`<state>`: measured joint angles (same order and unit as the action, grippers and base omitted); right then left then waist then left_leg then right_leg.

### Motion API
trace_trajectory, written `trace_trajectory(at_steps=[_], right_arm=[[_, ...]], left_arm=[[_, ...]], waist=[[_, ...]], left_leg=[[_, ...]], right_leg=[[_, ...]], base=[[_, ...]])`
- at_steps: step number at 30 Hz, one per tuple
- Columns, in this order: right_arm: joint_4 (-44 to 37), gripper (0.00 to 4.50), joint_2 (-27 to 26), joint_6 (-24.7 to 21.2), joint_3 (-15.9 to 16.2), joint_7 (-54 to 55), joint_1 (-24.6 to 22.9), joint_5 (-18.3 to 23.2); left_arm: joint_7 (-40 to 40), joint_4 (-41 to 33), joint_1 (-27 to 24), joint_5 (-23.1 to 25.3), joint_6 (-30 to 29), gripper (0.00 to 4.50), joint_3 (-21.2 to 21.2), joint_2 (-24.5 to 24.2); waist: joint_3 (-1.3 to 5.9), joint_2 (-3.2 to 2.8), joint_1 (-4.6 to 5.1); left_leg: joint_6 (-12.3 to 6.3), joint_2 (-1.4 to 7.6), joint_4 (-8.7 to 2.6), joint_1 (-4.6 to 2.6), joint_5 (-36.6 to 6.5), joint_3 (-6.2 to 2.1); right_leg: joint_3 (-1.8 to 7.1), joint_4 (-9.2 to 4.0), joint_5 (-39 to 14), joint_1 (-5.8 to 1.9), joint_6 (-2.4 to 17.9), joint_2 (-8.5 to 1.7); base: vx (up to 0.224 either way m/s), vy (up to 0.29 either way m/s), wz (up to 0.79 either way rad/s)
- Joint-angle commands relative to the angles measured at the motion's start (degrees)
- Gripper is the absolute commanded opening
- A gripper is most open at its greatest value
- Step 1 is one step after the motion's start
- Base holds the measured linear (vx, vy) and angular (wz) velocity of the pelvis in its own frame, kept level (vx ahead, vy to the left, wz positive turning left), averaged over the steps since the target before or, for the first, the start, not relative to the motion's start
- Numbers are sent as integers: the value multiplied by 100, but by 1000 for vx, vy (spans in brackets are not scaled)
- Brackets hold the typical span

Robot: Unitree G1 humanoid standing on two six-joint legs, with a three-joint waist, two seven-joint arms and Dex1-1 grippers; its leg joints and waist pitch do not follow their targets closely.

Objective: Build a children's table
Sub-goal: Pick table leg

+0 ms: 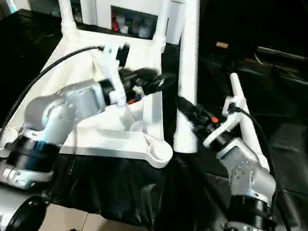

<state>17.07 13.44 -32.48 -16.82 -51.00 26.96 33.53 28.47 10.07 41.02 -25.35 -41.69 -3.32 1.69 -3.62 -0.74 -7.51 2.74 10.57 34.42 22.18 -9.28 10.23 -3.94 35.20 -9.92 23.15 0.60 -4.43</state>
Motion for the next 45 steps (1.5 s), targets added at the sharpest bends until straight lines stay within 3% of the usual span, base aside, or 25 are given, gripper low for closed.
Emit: trace_trajectory(at_steps=[1, 12, 13, 17, 19, 22, 24, 36, 41, 44, 45], right_arm=[[-555, 183, 13, -245, 130, -225, -170, 300], [-1295, 183, 16, -627, 443, -333, -565, 582], [-1323, 183, 18, -641, 441, -314, -579, 601], [-1370, 183, 42, -676, 419, -288, -625, 632], [-1388, 183, 63, -692, 422, -278, -652, 639], [-1412, 183, 85, -699, 436, -239, -677, 652], [-1436, 183, 92, -712, 441, -203, -687, 661], [-1404, 182, 116, -690, 506, -123, -640, 629], [-1506, 182, 222, -482, 758, 61, -620, 256], [-1595, 252, 243, -463, 891, 121, -618, 125], [-1678, 252, 202, -412, 1146, 426, -569, -191]], left_arm=[[51, -6, 23, -146, -185, 369, 95, 52], [2, -104, 45, -363, -419, 369, 60, 201], [44, -132, 36, -429, -401, 340, 26, 223], [157, -259, 2, -661, -396, 332, -86, 257], [147, -294, -9, -727, -413, 288, -128, 268], [133, -308, -28, -725, -423, 290, -126, 260], [121, -324, -48, -745, -419, 249, -111, 252], [266, -420, -99, -864, -328, 197, -61, 250], [157, -477, -107, -653, -70, 193, 23, 256], [84, -483, -81, -473, 79, 192, 101, 209], [-137, -480, -29, -76, 354, 191, 319, 97]], waist=[[447, 118, -31], [436, 99, -80], [440, 96, -88], [441, 96, -86], [436, 95, -81], [434, 93, -76], [430, 92, -78], [421, 91, -76], [418, 93, -70], [415, 87, -61], [411, 88, -63]], left_leg=[[-287, 219, -377, -99, -1097, -81], [-176, 216, -400, -83, -1140, -93], [-180, 221, -399, -81, -1109, -95], [-172, 218, -396, -74, -1086, -92], [-174, 222, -401, -75, -1112, -92], [-186, 223, -404, -73, -1091, -95], [-168, 223, -406, -82, -1106, -92], [-111, 223, -421, -80, -1203, -96], [-80, 226, -428, -78, -1196, -96], [-64, 225, -435, -84, -1244, -102], [-59, 227, -442, -82, -1247, -105]], right_leg=[[211, -508, -1862, -297, 880, -390], [217, -544, -1937, -278, 765, -405], [220, -539, -1881, -278, 761, -406], [217, -531, -1805, -284, 817, -411], [219, -529, -1755, -282, 841, -406], [219, -532, -1755, -286, 807, -404], [222, -543, -1827, -278, 785, -405], [225, -561, -1973, -272, 710, -409], [230, -561, -1956, -273, 670, -405], [232, -572, -2034, -268, 596, -400], [234, -579, -2061, -268, 580, -403]], base=[[0, 0, 0], [0, 0, 0], [0, 0, 0], [0, 0, 0], [0, 0, 0], [0, 0, 0], [0, 0, 0], [0, 0, 0], [0, 0, 0], [0, 0, 0], [0, 0, 0]])
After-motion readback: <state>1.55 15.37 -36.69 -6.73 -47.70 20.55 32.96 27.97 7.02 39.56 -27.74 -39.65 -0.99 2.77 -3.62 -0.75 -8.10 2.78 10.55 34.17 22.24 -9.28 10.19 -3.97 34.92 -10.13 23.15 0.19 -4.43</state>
